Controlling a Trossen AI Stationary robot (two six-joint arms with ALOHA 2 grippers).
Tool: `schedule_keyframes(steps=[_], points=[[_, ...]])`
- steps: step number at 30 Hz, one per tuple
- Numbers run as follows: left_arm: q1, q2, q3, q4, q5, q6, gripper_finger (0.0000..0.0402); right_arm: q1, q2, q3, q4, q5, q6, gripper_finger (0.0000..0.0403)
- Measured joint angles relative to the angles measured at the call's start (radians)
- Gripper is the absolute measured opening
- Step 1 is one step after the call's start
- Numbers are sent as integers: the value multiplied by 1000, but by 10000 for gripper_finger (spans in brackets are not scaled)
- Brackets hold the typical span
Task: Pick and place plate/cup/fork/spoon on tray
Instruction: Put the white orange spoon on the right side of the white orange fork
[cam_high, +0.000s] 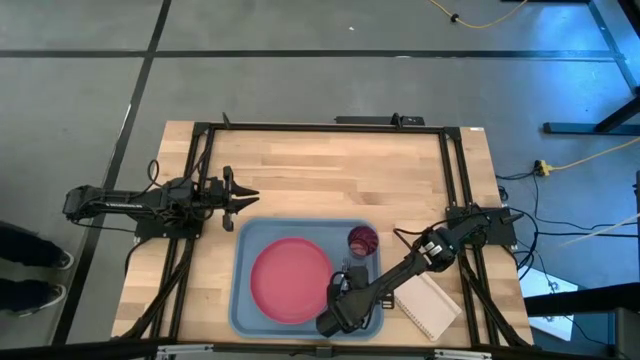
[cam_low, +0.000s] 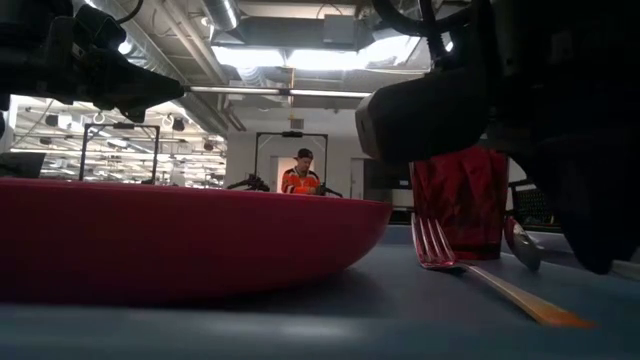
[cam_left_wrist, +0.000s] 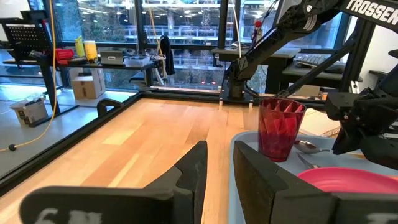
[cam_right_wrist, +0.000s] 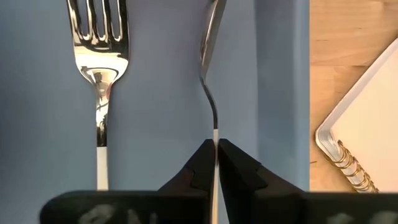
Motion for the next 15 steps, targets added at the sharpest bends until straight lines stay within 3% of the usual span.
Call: schedule_keyframes(steps=[15], points=[[0,0,0,0,0,0,71,0,0,0,15,0,-7,26]])
